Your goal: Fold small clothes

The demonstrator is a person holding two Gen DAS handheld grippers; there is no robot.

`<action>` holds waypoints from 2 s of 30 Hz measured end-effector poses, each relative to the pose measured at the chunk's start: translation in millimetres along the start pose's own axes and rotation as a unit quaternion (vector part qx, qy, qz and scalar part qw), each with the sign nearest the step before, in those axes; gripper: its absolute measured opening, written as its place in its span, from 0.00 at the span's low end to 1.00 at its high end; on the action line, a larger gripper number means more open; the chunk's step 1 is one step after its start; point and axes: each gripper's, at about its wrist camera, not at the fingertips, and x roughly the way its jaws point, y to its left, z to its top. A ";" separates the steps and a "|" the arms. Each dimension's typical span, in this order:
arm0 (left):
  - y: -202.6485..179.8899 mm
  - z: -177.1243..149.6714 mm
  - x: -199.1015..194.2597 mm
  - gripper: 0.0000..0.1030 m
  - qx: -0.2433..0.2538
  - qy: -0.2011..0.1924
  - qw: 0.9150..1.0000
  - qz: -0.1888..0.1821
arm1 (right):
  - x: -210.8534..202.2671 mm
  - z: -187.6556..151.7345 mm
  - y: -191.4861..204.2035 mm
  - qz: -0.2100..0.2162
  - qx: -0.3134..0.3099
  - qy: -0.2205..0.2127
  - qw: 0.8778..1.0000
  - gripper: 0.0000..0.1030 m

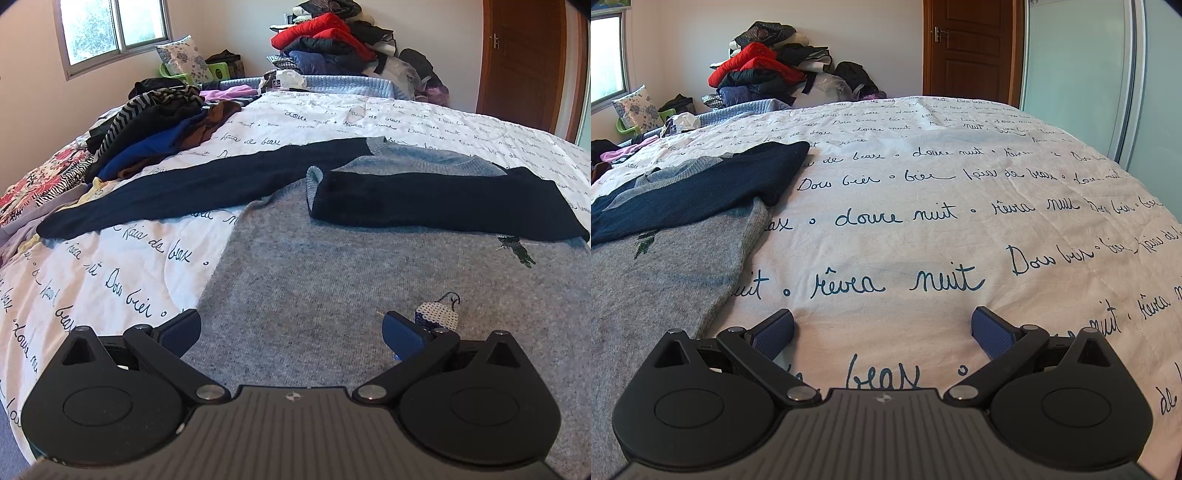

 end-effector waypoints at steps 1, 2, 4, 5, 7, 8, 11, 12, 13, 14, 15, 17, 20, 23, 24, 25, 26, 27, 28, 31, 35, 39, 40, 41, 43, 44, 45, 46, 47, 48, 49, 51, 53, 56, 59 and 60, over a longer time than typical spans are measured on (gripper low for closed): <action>1.0 0.1 0.4 1.00 -0.001 0.000 1.000 0.001 | 0.1 0.1 -0.1 0.000 0.000 0.000 1.000 1.00; 2.3 0.2 0.9 1.00 -0.002 0.001 1.000 0.000 | 0.0 0.0 0.0 0.000 0.000 0.000 1.000 1.00; 4.7 0.1 1.3 1.00 -0.005 0.002 1.000 0.000 | 0.0 0.0 0.0 0.000 0.000 0.000 1.000 1.00; 5.6 0.0 1.5 1.00 -0.006 0.002 1.000 0.000 | 0.0 0.0 0.0 0.000 0.000 0.000 1.000 1.00; 7.3 0.2 1.2 1.00 -0.008 0.001 1.000 0.000 | 0.0 0.1 0.0 0.000 0.000 0.000 1.000 1.00; 8.3 0.4 0.9 1.00 -0.009 0.000 1.000 0.001 | -0.1 0.0 0.0 0.000 0.000 0.000 1.000 1.00; 11.8 1.7 0.2 1.00 -0.011 -0.002 1.000 0.003 | 0.0 0.1 -0.1 0.000 0.000 0.000 1.000 1.00; 13.2 2.2 0.0 1.00 -0.012 -0.004 1.000 0.004 | -0.1 0.0 0.0 0.000 0.000 0.000 1.000 1.00; 14.9 3.2 0.0 1.00 -0.013 -0.005 1.000 0.006 | 0.0 0.1 0.0 0.000 0.000 0.000 1.000 1.00; 16.4 4.1 0.4 1.00 -0.012 -0.007 1.000 0.008 | -0.1 0.0 0.1 0.000 0.000 0.000 1.000 1.00; 18.0 5.1 0.9 1.00 -0.012 -0.008 1.000 0.011 | -0.1 0.1 0.0 0.000 0.000 0.000 1.000 1.00; 23.0 7.6 1.9 1.00 -0.014 -0.013 1.000 0.017 | -0.1 0.1 0.0 0.000 0.000 0.000 1.000 1.00; 31.4 11.0 2.0 1.00 -0.021 -0.020 0.999 0.024 | -0.1 0.1 0.0 0.000 0.000 0.000 1.000 1.00; 39.4 13.6 3.8 1.00 -0.028 -0.024 0.999 0.034 | -0.2 0.0 0.1 0.000 0.000 0.000 1.000 1.00; 41.7 14.4 4.9 1.00 -0.030 -0.023 0.999 0.038 | -0.1 0.1 0.1 0.000 0.000 0.000 1.000 1.00; 44.5 15.5 5.6 1.00 -0.033 -0.023 0.998 0.040 | -0.1 0.0 0.1 0.000 0.000 0.000 1.000 1.00; 46.3 16.1 5.7 1.00 -0.035 -0.023 0.998 0.040 | -0.2 -0.1 0.2 0.000 0.000 0.000 1.000 1.00; 47.9 16.5 5.4 1.00 -0.037 -0.025 0.998 0.041 | -0.2 -0.1 0.2 0.000 0.000 0.000 1.000 1.00; 48.8 16.7 5.2 1.00 -0.038 -0.027 0.998 0.042 | -0.1 0.0 0.2 0.000 0.000 0.000 1.000 1.00; 49.2 16.6 5.7 1.00 -0.037 -0.031 0.998 0.045 | -0.1 0.0 0.2 0.000 0.000 0.000 1.000 1.00; 49.4 15.7 10.9 1.00 -0.037 -0.023 0.998 0.046 | -0.2 -0.1 0.3 0.000 0.000 0.000 1.000 1.00; 54.1 17.2 15.1 1.00 -0.045 -0.017 0.998 0.047 | -0.1 0.0 0.2 0.000 0.000 0.000 1.000 1.00; 56.1 18.0 16.3 1.00 -0.049 -0.015 0.998 0.046 | -0.1 0.0 0.2 0.000 0.000 0.000 1.000 1.00; 58.5 19.0 17.2 1.00 -0.052 -0.014 0.998 0.044 | -0.2 -0.1 0.3 0.000 0.000 0.000 1.000 1.00; 63.2 20.1 17.4 1.00 -0.058 -0.014 0.997 0.041 | -0.2 0.0 0.2 0.000 0.000 0.000 1.000 1.00; 64.6 20.5 17.3 1.00 -0.059 -0.014 0.997 0.043 | -0.2 0.0 0.2 0.000 0.000 0.000 1.000 1.00; 65.3 20.9 17.2 1.00 -0.060 -0.016 0.997 0.045 | -0.2 -0.1 0.2 0.000 0.000 0.000 1.000 1.00; 66.1 21.2 17.1 1.00 -0.060 -0.017 0.997 0.047 | -0.2 0.0 0.2 0.000 0.000 0.000 1.000 1.00; 66.5 21.6 16.9 1.00 -0.059 -0.018 0.997 0.049 | -0.2 0.0 0.2 0.000 0.000 0.000 1.000 1.00; 66.6 22.0 17.1 1.00 -0.059 -0.018 0.997 0.050 | -0.3 0.0 0.2 0.000 0.000 0.000 1.000 1.00; 66.5 22.3 17.5 1.00 -0.059 -0.018 0.997 0.050 | -0.2 0.1 0.1 0.000 0.000 0.000 1.000 1.00; 66.0 22.6 18.3 1.00 -0.057 -0.017 0.997 0.051 | -0.3 0.2 0.1 0.000 0.000 0.000 1.000 1.00; 65.4 23.2 19.5 1.00 -0.054 -0.015 0.997 0.052 | -0.3 0.1 0.1 0.000 0.000 0.000 1.000 1.00; 65.4 23.5 19.1 1.00 -0.049 -0.018 0.997 0.055 | -0.4 0.0 0.2 0.000 0.000 0.000 1.000 1.00; 67.7 23.3 19.6 1.00 -0.048 -0.019 0.997 0.063 | -0.4 0.0 0.3 0.000 0.001 0.000 1.000 1.00; 69.6 23.2 20.0 1.00 -0.049 -0.018 0.997 0.064 | -0.4 0.1 0.2 0.000 0.001 0.000 1.000 1.00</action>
